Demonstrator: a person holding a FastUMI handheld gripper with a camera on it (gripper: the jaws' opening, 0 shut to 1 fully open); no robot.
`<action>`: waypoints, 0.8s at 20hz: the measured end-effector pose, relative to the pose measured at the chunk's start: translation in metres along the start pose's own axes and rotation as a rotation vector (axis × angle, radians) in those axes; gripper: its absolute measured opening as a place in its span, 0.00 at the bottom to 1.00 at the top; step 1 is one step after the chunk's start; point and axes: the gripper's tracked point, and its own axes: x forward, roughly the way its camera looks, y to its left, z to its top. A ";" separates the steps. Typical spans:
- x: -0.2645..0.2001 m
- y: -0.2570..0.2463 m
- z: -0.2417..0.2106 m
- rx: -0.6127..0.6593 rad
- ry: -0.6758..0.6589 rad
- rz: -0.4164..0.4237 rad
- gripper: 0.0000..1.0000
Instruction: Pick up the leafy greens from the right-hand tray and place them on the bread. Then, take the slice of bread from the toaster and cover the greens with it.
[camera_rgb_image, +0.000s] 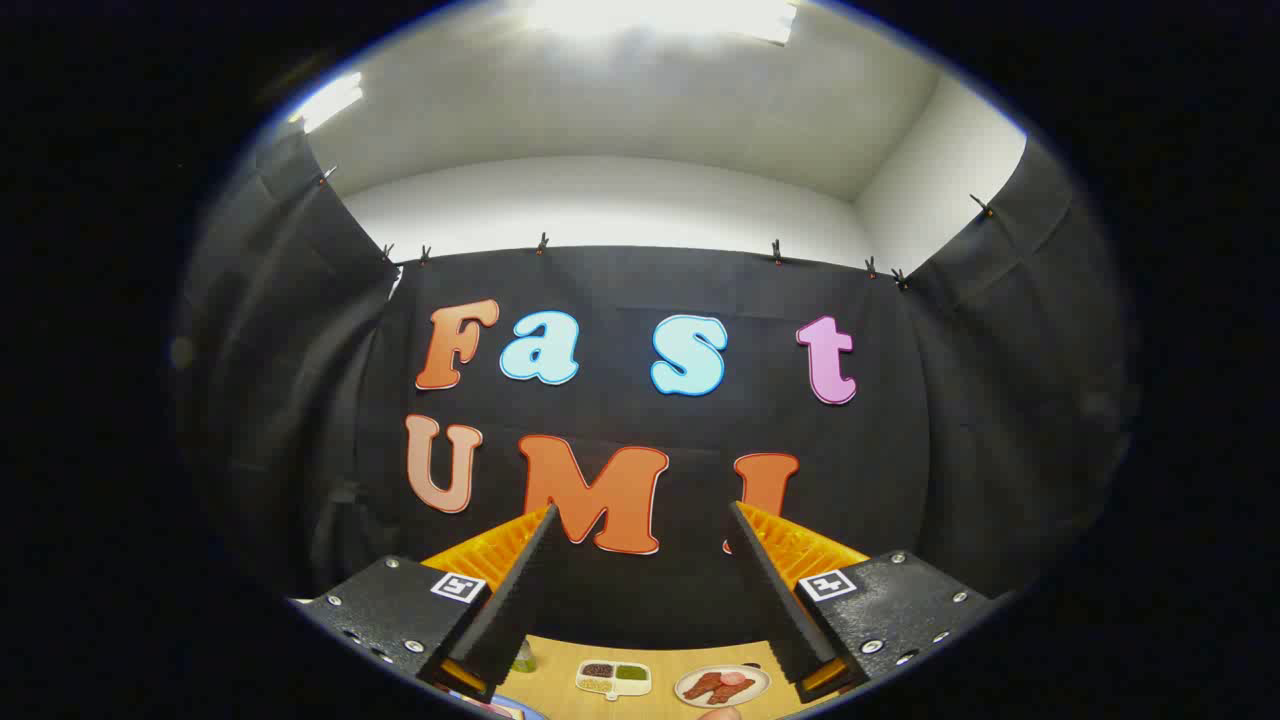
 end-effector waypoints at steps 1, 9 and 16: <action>0.002 0.000 0.002 -0.005 -0.005 -0.001 0.98; 0.007 0.005 0.000 0.042 0.039 0.002 0.98; 0.009 0.008 0.001 0.050 0.060 0.002 0.98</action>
